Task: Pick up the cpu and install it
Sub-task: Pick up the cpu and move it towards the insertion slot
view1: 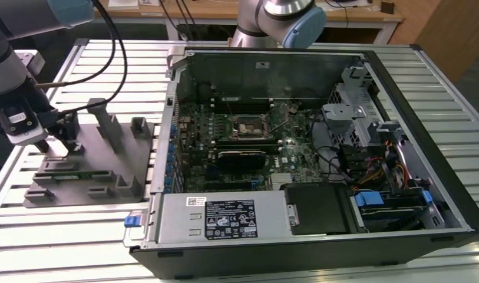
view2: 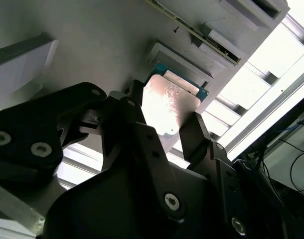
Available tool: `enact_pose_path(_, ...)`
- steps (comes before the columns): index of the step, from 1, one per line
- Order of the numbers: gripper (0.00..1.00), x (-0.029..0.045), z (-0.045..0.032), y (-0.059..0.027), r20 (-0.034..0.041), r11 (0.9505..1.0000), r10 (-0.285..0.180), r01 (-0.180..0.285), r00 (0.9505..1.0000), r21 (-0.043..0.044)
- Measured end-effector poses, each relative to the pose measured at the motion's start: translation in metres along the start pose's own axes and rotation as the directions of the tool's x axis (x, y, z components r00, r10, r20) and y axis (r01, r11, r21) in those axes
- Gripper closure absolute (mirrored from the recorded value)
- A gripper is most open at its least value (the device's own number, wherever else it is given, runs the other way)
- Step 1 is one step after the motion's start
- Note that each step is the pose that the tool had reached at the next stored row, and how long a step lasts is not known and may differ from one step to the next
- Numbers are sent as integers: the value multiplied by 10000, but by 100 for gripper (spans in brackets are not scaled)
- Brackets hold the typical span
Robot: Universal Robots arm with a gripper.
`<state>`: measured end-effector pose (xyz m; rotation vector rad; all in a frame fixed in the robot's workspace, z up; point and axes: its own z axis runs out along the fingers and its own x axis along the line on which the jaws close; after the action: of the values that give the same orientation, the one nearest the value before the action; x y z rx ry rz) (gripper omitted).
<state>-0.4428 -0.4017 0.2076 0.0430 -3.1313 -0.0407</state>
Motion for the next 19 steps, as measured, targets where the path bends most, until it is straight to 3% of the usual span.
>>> enact_pose_path(19,46,4,-168,5,1,10000,0,0,10000,-12)
